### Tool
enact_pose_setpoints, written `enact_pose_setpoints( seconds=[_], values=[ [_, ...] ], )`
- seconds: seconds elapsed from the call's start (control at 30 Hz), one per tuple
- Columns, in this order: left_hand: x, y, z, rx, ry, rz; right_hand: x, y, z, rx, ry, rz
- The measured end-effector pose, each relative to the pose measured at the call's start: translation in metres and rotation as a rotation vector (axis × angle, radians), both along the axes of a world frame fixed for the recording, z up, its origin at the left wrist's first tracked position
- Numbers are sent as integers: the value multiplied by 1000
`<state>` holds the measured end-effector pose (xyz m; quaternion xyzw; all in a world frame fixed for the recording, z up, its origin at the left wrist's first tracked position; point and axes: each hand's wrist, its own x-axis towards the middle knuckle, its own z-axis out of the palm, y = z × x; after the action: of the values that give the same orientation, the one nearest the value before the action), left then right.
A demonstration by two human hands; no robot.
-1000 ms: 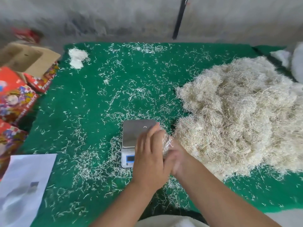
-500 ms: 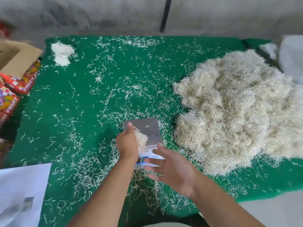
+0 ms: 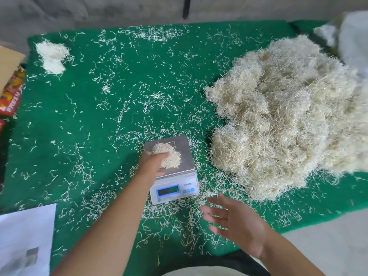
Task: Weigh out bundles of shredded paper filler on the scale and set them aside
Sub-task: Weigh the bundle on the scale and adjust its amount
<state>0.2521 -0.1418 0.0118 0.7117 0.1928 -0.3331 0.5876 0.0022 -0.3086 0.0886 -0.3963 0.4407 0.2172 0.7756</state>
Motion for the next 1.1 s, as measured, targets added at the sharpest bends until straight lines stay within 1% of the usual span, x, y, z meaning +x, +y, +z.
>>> enact_pose_setpoints(
  seconds=[0.07, 0.13, 0.2, 0.27, 0.37, 0.47, 0.6, 1.1],
  values=[
    [-6, 6, -3, 53, -92, -38, 10, -3, 4, -13, -17, 22],
    [-12, 15, -4, 122, -189, -25, 20, -5, 10, -26, -35, 34],
    [-17, 24, -3, 166, -242, 1, 29, -4, 15, -38, -35, 27],
    [-22, 33, -1, 188, -265, 36, 33, -1, 17, -73, -37, -19],
    [-33, 52, -1, 263, -334, 110, 33, 3, 12, -209, -33, -154],
    [-50, 70, -3, 291, -363, 218, 34, 4, 6, -275, -6, -254],
    [-69, 83, -3, 281, -379, 317, 35, 7, 1, -297, 24, -269],
    [-69, 75, 3, 266, -397, 313, 43, 8, -3, -290, 3, -256]
  ],
)
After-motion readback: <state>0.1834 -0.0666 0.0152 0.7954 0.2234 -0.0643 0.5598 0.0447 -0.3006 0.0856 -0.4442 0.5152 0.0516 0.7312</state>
